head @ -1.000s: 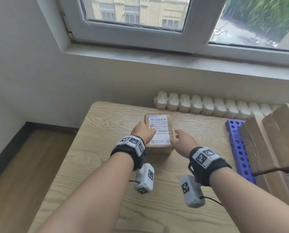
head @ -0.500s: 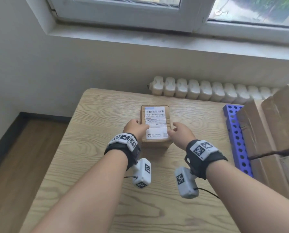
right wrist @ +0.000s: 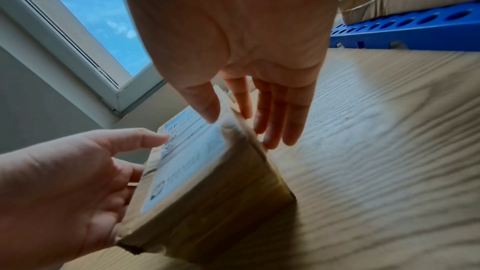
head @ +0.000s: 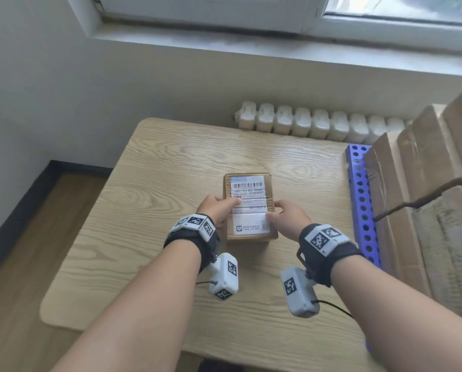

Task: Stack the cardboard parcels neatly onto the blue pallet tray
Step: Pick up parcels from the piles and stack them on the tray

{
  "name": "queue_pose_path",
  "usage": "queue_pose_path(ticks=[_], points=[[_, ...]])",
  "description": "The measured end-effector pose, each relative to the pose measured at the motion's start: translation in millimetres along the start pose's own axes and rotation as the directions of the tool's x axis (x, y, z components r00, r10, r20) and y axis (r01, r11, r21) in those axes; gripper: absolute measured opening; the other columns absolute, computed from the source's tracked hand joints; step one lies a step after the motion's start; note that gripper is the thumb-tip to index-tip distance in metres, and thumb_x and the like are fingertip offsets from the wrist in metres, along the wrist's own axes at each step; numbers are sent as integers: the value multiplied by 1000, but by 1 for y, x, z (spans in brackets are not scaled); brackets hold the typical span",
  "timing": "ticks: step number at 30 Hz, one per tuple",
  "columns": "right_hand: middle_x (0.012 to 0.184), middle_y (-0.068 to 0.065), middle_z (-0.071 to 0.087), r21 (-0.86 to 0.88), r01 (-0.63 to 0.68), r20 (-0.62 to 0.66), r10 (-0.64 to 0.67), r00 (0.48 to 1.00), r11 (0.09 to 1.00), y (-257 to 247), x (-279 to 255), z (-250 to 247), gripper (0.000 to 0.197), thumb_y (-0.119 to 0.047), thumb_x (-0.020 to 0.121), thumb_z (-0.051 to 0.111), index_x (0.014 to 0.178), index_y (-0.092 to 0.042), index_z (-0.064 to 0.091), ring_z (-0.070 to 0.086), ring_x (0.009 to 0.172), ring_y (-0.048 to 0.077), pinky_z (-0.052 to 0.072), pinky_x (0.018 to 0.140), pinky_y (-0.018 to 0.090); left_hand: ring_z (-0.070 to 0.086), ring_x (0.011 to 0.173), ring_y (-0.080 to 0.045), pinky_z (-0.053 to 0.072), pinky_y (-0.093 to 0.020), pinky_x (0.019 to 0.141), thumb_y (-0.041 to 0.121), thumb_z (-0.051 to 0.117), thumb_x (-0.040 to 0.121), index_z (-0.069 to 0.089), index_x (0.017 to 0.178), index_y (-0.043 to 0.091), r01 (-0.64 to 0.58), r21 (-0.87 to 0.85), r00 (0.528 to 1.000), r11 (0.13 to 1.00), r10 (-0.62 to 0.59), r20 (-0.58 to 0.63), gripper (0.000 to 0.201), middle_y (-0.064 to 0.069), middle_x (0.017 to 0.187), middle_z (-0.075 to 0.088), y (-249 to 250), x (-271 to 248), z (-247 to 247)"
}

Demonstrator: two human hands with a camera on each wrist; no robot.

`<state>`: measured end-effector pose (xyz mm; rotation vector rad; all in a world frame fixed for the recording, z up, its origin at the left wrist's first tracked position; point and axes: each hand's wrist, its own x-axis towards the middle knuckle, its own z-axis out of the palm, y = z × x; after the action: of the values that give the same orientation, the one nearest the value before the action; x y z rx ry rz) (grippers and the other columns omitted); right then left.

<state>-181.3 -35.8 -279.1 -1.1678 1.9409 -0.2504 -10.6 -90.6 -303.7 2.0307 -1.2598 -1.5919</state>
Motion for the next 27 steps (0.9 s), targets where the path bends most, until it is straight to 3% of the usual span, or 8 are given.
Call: queue_pose_path(ticks=[2,6,8,12,15,20,24,27], points=[[124,9,65,-7,32,-6,-32,999,999,10,-15,-1,46,-29,93,53,137,-15,51,62,111,26,48,97,40,64,97,-23,57,-36,81,46,70,80,50,107,13,2,-27,1000,1000,-2,-27,47,-5,102,62,-8,-18,6],[123,9,65,-20,85,-13,-86,996,996,33,-51,-6,44,-31,94,53,135,-15,53,61,111,25,47,96,36,65,88,-20,57,-33,74,55,70,79,51,102,15,-40,-79,997,996,34,-76,50,-4,102,65,-24,-63,22],[122,9,65,-7,113,-11,-113,993,994,45,-72,-11,42,-30,94,53,133,-14,54,61,112,25,47,96,35,66,86,-19,56,-31,70,59,71,76,53,108,13,-79,-100,992,992,68,-101,58,-5,103,67,-30,-88,31],[123,10,65,8,167,-29,-167,986,986,74,-116,-24,42,-31,95,52,133,-12,55,61,111,26,47,95,35,67,94,-22,58,-40,79,67,73,65,55,107,12,-150,-133,982,980,132,-138,71,-8,108,68,-37,-137,53],[121,9,66,62,182,-46,-180,983,981,99,-145,-36,42,-34,95,53,132,-13,54,63,108,25,50,95,39,61,91,-20,48,-30,64,63,70,76,55,113,8,-200,-90,968,976,182,-171,68,-7,109,64,-43,-172,74],[121,9,63,149,218,-96,-205,974,965,131,-185,-53,44,-37,94,55,132,-14,53,63,109,28,51,94,44,62,97,-21,57,-45,86,54,72,79,50,102,12,-232,-176,966,957,204,-162,53,-6,106,63,-50,-216,101],[112,6,66,244,235,-128,-209,970,941,153,-212,-61,37,-40,91,56,124,-21,57,64,104,25,52,94,48,64,97,-22,58,-44,81,48,78,76,48,95,14,-245,-200,968,949,228,-105,49,-10,111,65,-54,-241,112],[103,3,66,306,245,-166,-202,965,920,166,-232,-68,28,-38,93,55,117,-23,59,65,95,21,54,90,46,65,97,-22,58,-44,83,47,79,75,50,95,13,-279,-153,960,948,271,-74,49,-8,107,66,-54,-258,116]])
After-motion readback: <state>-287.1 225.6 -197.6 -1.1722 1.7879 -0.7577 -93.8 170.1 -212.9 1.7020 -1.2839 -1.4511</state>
